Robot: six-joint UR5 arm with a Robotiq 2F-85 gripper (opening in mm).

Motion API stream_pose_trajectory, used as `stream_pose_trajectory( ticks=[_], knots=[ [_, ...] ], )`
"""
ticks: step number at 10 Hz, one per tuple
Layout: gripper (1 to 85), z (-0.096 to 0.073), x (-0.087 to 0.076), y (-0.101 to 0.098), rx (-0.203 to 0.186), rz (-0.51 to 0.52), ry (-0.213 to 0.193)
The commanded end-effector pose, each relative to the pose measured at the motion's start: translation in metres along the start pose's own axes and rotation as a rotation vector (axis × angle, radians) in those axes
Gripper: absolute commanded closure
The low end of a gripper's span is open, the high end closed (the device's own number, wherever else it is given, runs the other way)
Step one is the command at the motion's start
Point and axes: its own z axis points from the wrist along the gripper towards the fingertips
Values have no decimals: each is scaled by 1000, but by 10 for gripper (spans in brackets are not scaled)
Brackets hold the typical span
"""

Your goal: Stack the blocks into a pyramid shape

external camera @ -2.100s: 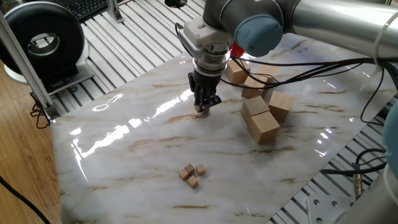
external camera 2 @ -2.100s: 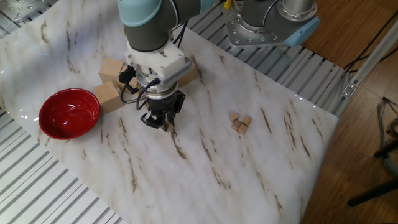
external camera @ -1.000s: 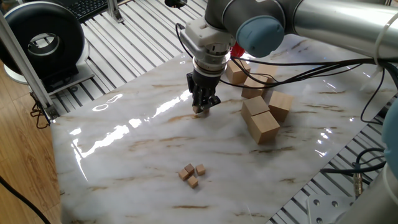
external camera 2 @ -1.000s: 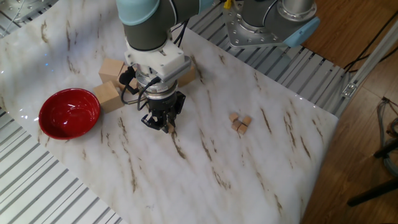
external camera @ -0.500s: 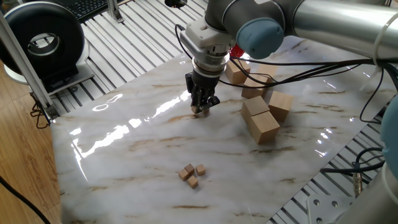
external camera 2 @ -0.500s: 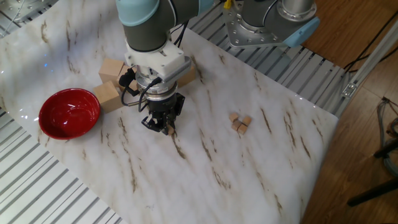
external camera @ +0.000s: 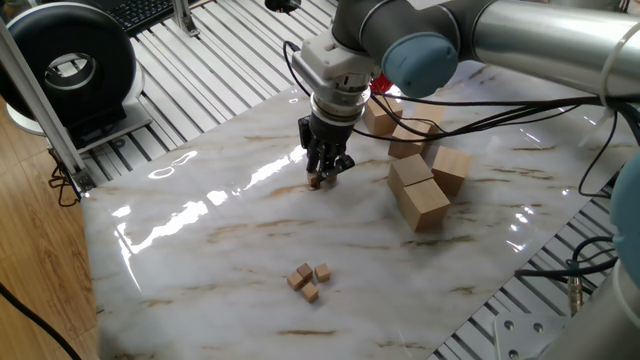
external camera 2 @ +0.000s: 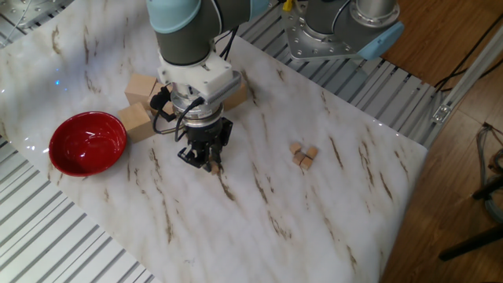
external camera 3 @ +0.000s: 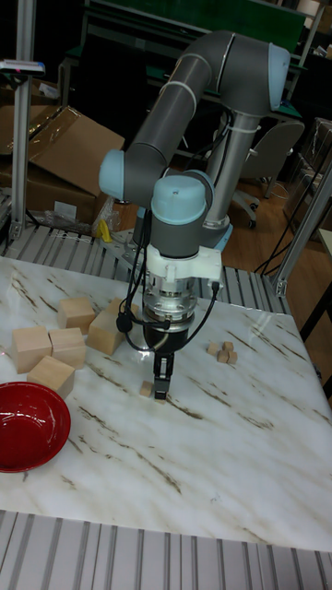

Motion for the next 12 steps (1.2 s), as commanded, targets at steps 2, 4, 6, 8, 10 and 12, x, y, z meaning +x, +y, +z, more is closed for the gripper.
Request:
stream_pose_trajectory(
  ticks=[2,4,6,8,10,12],
  knots=[
    [513,-3,-9,0,-4,13,-25],
    [540,-1,-13,1,-6,26,-29],
    [547,0,-15,1,-6,27,-29],
    [547,1,-15,0,-1,27,-30],
    [567,1,-14,-1,0,32,-28],
    [590,0,-7,-1,0,37,-10]
  ],
)
